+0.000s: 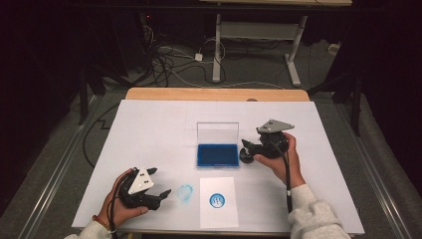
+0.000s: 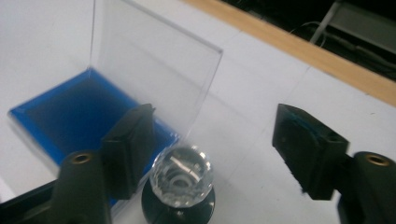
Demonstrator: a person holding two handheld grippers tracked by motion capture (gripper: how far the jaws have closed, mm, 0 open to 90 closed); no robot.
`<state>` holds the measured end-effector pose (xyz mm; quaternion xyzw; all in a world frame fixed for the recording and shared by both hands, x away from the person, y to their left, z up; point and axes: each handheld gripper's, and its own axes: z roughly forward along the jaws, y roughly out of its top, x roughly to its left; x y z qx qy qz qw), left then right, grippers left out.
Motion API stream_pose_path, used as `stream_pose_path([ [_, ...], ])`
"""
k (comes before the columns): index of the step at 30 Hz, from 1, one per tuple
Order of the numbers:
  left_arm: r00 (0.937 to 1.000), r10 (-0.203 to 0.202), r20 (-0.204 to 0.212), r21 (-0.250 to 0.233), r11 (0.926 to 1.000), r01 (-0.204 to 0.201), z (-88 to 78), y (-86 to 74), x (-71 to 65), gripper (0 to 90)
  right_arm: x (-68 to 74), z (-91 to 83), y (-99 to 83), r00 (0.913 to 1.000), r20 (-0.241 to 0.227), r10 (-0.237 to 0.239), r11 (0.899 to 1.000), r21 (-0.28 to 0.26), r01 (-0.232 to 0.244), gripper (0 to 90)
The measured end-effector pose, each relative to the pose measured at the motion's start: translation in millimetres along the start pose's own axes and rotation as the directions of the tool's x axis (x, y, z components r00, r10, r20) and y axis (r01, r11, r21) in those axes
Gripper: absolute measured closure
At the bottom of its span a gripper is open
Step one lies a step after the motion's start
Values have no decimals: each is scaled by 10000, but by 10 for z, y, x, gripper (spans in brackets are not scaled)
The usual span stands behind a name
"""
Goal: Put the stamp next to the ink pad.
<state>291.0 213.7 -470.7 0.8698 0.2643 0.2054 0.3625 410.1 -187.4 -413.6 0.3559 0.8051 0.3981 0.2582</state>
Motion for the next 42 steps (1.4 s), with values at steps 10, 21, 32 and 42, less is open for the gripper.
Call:
stream_pose_path([
  [10, 10000, -24, -21, -1, 10000, 24, 1, -1, -1, 168, 25, -125, 86, 9989, 437, 162, 9979, -631, -134, 184],
  [21, 10000, -10, -16, 48, 10000, 10, 5, -1, 2, 168, 64, -207, 117, 9986, 527, 78, 9964, -850, -33, 167],
  [32, 10000, -19, 5, 78, 10000, 19, 6, -2, -1, 168, 127, -326, 151, 9985, 482, -271, 9939, -1051, 321, 172],
  [42, 10000, -12, -16, 85, 10000, 12, 5, -1, -1, 168, 188, -459, 149, 9969, 469, -638, 9906, -1180, 690, 172],
])
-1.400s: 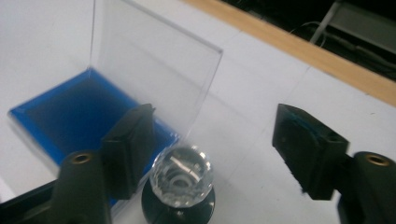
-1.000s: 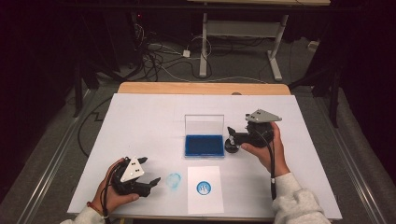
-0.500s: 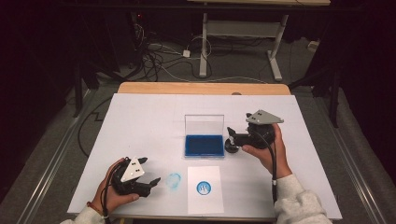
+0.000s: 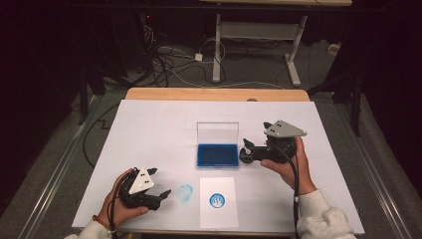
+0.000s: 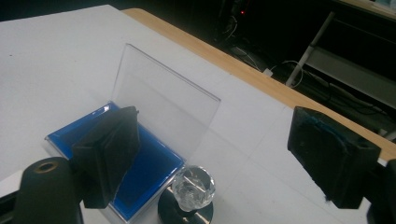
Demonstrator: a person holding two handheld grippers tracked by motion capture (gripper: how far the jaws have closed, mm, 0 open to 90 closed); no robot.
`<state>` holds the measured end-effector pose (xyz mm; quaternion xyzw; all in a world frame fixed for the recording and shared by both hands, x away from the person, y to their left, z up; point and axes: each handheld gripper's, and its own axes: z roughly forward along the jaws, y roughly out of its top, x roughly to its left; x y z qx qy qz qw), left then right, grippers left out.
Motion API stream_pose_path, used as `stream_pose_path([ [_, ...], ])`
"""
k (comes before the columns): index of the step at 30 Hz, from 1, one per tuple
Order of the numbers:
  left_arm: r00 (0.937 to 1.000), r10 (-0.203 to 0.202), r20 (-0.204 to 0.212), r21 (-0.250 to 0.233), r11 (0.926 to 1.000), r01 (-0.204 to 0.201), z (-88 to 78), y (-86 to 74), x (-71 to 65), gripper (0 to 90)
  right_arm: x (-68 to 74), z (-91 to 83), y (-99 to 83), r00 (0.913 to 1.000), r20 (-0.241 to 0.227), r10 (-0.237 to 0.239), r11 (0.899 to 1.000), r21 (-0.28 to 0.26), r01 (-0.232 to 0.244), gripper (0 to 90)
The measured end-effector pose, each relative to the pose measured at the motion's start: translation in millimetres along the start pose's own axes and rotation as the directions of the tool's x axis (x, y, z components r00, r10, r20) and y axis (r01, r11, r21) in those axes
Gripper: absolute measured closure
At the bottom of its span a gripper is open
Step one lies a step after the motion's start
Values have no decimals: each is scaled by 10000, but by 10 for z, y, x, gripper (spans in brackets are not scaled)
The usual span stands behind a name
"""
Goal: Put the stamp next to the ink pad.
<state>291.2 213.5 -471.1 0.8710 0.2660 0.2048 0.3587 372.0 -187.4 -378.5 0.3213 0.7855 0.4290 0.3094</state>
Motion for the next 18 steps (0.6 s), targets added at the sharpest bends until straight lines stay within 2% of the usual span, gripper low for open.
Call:
stream_pose_path([
  [18, 10000, 41, -34, -57, 10000, -41, -15, 2, -3, 168, 120, -240, -20, 9973, -71, -737, 9970, -222, 735, 172],
])
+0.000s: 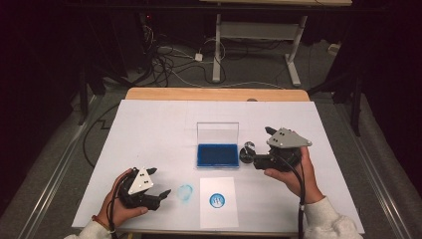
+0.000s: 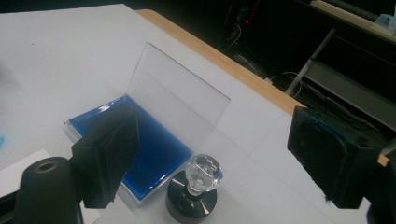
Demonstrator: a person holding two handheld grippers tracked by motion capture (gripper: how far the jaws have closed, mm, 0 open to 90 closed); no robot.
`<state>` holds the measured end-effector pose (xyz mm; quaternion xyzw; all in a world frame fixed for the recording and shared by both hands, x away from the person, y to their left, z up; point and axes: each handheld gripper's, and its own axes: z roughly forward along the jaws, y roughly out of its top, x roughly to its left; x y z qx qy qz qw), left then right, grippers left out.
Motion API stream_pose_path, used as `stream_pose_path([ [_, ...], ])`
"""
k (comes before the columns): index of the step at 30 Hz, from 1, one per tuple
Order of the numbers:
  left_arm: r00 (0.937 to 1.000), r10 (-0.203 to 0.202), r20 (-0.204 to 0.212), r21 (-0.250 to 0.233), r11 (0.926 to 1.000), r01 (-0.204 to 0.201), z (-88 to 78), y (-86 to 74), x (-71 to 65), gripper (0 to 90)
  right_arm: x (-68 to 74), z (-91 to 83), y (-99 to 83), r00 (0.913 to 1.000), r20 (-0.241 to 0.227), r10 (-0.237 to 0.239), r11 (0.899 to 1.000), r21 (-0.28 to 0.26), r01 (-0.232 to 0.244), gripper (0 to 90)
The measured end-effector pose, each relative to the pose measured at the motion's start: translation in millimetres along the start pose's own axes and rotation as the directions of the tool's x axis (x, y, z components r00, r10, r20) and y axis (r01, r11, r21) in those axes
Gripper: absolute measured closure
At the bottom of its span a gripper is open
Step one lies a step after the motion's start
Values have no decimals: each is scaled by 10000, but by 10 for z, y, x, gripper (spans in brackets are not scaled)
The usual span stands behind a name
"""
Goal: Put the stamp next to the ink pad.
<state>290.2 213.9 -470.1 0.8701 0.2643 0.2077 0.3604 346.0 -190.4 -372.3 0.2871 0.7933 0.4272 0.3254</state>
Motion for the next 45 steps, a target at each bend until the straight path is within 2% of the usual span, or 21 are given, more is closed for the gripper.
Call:
stream_pose_path([
  [6, 10000, 14, -11, 13, 10000, -14, 1, 0, -1, 168, 6, -67, -18, 10000, 2, -48, 10000, -29, 48, 173],
  [13, 10000, 23, -15, -4, 10000, -23, 0, 2, -3, 169, 43, -140, -54, 9991, -85, -416, 9991, 5, 416, 174],
  [24, 10000, 42, -16, 43, 10000, -42, 2, 0, -3, 169, 64, -259, -126, 9985, -19, -544, 9984, -138, 544, 174],
  [42, 10000, 61, 11, 102, 9999, -61, 9, -1, -6, 169, 82, -363, -432, 9991, 52, -422, 9973, -602, 424, 175],
  [45, 10000, 61, 9, 114, 9999, -61, 11, -1, -7, 169, 75, -375, -515, 9983, 218, -532, 9961, -697, 546, 176],
])
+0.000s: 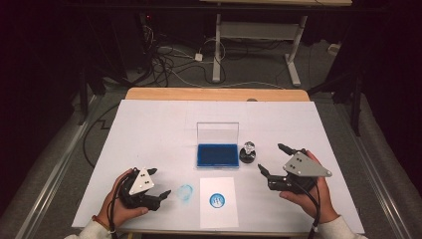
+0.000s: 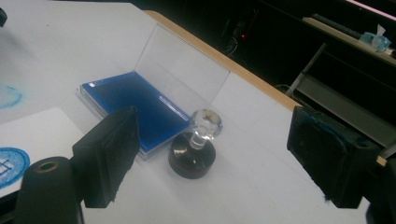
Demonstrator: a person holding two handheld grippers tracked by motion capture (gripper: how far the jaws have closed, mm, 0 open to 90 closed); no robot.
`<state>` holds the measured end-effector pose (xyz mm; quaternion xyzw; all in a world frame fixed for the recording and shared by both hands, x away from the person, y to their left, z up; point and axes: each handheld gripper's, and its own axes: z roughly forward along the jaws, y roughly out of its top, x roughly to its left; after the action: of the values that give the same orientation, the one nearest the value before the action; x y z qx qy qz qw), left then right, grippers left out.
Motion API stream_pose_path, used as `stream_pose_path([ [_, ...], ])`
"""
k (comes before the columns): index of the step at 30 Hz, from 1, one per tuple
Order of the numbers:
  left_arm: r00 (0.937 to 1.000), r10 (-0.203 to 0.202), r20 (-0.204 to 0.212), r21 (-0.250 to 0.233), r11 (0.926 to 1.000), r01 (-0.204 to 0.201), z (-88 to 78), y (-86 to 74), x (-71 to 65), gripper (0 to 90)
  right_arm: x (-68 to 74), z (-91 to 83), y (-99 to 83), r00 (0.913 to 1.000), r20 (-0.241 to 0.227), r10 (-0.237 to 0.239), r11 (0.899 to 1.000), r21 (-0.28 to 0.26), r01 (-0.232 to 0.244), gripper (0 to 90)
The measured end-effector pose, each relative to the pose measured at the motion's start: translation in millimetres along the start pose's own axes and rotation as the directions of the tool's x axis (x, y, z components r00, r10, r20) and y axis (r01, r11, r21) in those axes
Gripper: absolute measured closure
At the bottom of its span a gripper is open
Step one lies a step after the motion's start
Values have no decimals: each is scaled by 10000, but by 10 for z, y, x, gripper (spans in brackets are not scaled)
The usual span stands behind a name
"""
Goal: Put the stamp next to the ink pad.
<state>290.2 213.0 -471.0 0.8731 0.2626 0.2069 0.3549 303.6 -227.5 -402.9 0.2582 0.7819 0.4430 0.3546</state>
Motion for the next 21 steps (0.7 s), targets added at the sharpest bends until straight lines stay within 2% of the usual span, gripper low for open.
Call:
stream_pose_path([
  [4, 10000, -20, -22, -15, 10000, 20, -2, 0, 3, 169, -2, -33, -88, 10000, 72, 64, 10000, -48, -64, 175],
  [7, 10000, -24, -24, -15, 10000, 24, -3, 1, 3, 169, -4, -65, -149, 9993, 374, 48, 9999, -147, -42, 174],
  [10, 10000, -40, -14, -21, 10000, 40, 1, 2, 4, 169, -14, -92, -210, 9994, 325, 100, 9999, -103, -96, 169],
  [12, 10000, -47, -9, -21, 10000, 47, 3, 2, 3, 169, -9, -102, -254, 9991, 421, 34, 9999, 114, -39, 168],
  [21, 10000, -67, -6, -19, 10000, 67, 2, 1, 5, 169, -13, -174, -467, 9990, 436, 110, 9990, 435, -129, 164],
])
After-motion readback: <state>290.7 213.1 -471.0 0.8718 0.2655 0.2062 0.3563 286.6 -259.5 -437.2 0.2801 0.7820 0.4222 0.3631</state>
